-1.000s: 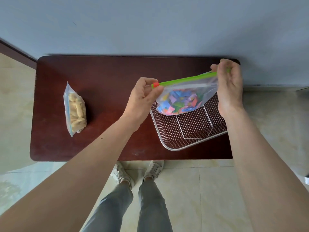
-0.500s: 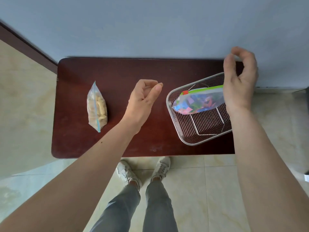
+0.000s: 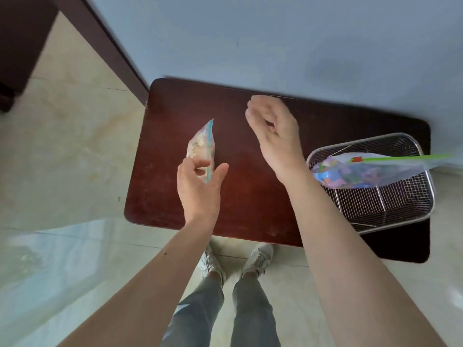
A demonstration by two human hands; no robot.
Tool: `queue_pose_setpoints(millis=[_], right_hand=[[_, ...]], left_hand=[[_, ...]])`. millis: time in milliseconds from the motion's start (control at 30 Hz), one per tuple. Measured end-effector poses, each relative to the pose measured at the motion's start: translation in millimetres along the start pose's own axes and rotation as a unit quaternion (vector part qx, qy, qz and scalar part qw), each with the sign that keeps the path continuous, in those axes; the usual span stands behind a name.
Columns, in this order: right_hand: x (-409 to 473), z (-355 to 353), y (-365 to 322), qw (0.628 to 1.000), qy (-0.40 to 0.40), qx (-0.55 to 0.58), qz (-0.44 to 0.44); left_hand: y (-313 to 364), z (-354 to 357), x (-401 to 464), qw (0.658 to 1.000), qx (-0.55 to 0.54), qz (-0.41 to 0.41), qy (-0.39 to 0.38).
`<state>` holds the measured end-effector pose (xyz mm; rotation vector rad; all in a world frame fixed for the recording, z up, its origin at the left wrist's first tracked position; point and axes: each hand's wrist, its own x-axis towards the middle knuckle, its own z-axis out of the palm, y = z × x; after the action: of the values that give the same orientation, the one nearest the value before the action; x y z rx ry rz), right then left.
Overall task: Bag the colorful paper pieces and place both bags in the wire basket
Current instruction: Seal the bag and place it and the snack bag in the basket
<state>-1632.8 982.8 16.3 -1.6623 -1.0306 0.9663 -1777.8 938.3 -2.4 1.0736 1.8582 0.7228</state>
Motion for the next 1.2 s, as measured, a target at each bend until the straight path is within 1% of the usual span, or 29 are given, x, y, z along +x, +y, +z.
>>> queue_pose_setpoints(millis=[100, 167, 300, 433, 533, 667, 733, 833, 933, 1033, 1133, 1200], right_hand=[[9.0, 32.7, 15.0, 0.995, -0.056, -0.019, 0.076], [15.4, 49.1, 24.0, 0.991, -0.069, -0.036, 0.105], [25.7, 68.4, 37.6, 0.986, -0.053, -0.078, 0.14], [29.8, 74.1, 41.8, 0.982, -0.039, -0.076, 0.169], [30.6, 73.0, 42.3, 0.983, -0.045, -0.062, 0.168], [27.8, 62.1, 40.6, 0.984, -0.04, -0.022, 0.172], [24.3, 52.2, 41.2, 0.984, -0.028, 0.009, 0.174], [15.5, 33.0, 45.0, 0.982, -0.013, 0.065, 0.176], [0.4, 9.9, 45.9, 0.978, 0.008, 0.138, 0.155], [-18.7, -14.9, 49.1, 0.978, 0.014, 0.169, 0.121], [-38.9, -38.7, 54.8, 0.973, 0.011, 0.196, 0.121], [-52.6, -54.6, 58.5, 0.975, 0.016, 0.188, 0.115]], left_hand=[[-16.5, -4.4, 6.1, 0.999, 0.032, -0.038, 0.003], [-25.3, -5.0, 9.4, 0.998, 0.045, -0.051, -0.001], [-33.8, -6.5, 11.6, 0.998, 0.035, -0.055, -0.014], [-37.1, -9.7, 14.7, 0.999, 0.025, -0.039, -0.002], [-39.3, -13.1, 19.4, 0.999, -0.006, -0.042, -0.001], [-38.7, -16.5, 24.4, 0.998, -0.045, -0.041, -0.022], [-35.3, -18.4, 25.4, 0.996, -0.07, -0.048, -0.041], [-30.8, -20.4, 26.2, 0.993, -0.098, -0.029, -0.064], [-22.4, -21.6, 19.3, 0.986, -0.132, -0.014, -0.098], [-18.5, -18.6, 10.8, 0.985, -0.123, 0.01, -0.122], [-13.4, -14.0, 1.7, 0.981, -0.124, 0.021, -0.148], [-7.2, -9.6, -7.4, 0.977, -0.122, 0.034, -0.172]])
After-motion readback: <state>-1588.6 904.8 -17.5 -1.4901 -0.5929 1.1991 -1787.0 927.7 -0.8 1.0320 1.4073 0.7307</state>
